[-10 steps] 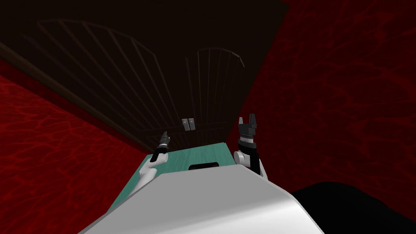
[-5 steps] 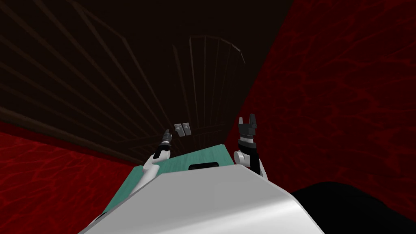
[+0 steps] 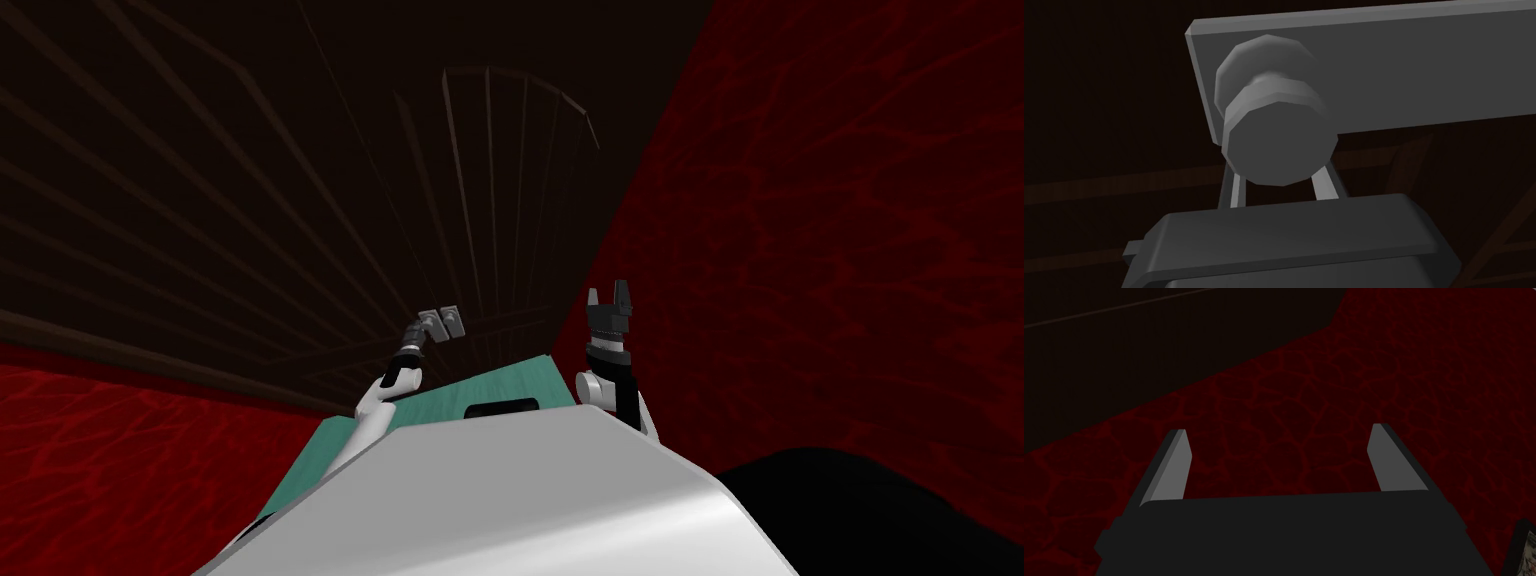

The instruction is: Pull the door open

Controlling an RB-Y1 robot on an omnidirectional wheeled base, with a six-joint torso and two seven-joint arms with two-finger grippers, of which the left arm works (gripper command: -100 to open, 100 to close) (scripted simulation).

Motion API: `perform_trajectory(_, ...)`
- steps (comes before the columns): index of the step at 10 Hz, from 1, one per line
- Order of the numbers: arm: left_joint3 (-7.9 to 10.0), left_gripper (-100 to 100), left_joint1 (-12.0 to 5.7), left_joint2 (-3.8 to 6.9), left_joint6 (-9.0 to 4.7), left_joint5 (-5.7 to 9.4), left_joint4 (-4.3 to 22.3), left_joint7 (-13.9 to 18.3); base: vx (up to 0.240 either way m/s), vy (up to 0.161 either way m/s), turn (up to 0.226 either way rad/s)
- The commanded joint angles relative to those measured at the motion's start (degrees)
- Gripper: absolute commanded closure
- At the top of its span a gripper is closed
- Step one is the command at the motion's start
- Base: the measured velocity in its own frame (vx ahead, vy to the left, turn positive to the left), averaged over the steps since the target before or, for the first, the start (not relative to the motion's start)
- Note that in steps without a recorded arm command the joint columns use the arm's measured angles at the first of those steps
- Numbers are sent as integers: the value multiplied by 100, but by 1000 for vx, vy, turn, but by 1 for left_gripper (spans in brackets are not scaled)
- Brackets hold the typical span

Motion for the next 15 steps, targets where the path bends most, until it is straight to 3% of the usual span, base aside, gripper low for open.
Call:
perform_trajectory(1,-1,100,13,-3,4,0,6,0,-19,15,9)
perform_trajectory(3,-1,100,13,-3,4,0,6,0,-6,4,4)
perform_trajectory(4,121,-100,130,93,10,22,42,4,-147,71,180)
perform_trajectory(9,124,-100,257,133,-6,31,-5,28,-189,8,49)
perform_trajectory(12,-171,-100,169,-29,-46,-6,-182,59,-171,-110,-104)
perform_trajectory(15,-190,-100,156,-40,-104,-11,-137,61,-11,-65,-30)
